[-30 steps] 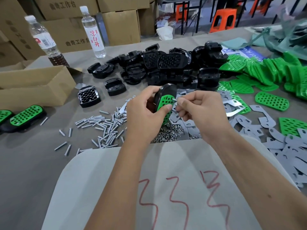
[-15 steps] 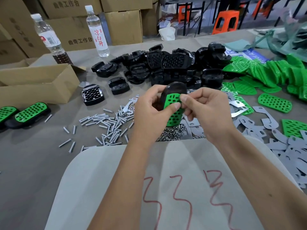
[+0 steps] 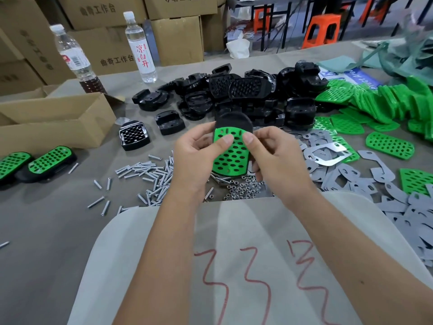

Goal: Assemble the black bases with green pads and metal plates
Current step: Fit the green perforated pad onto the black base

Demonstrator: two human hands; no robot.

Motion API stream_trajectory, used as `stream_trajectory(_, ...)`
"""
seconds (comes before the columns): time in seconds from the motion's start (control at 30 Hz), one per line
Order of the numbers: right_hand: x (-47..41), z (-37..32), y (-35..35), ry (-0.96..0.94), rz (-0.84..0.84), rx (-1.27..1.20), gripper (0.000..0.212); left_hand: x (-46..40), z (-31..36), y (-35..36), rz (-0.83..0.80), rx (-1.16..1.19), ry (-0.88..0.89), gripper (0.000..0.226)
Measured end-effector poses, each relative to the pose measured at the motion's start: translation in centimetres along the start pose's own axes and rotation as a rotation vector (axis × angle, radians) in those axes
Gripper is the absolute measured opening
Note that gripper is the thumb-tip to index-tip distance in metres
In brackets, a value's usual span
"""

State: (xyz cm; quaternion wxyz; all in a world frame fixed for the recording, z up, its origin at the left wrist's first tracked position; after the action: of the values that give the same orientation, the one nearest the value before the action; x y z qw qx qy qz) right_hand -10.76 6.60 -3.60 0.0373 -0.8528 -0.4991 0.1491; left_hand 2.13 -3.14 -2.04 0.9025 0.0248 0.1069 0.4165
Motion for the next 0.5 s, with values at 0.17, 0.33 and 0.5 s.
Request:
stream_trajectory(0.17,0.9,-0.3,1.9,-0.058,-0.354,0.885,0.029,-0.5,0.1,-2.1,0.314,0.1,-0.07,0.018)
stream_trajectory(0.33,0.8,-0.6,2.6,-0.085,-0.415,0.883,0.02,-0.4,0.2,-2.9,0.413,0.187,-0.12,0.017)
stream_trajectory(0.5,0.5,-0.3,0.7,-0.083,-0.115,0.469,0.015,-0.5,-0.1,-2.2,0.287,0.081,-0.194,0.022)
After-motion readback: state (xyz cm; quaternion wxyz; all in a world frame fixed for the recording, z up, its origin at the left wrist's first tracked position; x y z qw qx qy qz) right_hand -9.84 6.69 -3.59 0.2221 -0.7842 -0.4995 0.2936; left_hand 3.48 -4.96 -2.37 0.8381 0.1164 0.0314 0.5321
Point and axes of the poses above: each hand's wrist, its own x-axis away from the middle knuckle, its own y-axis out of the palm, z = x × y, the point moved 1 cm from there along -x, towards the middle knuckle, and after that the axes turned 12 degrees about -z, right-handed, at the moved point
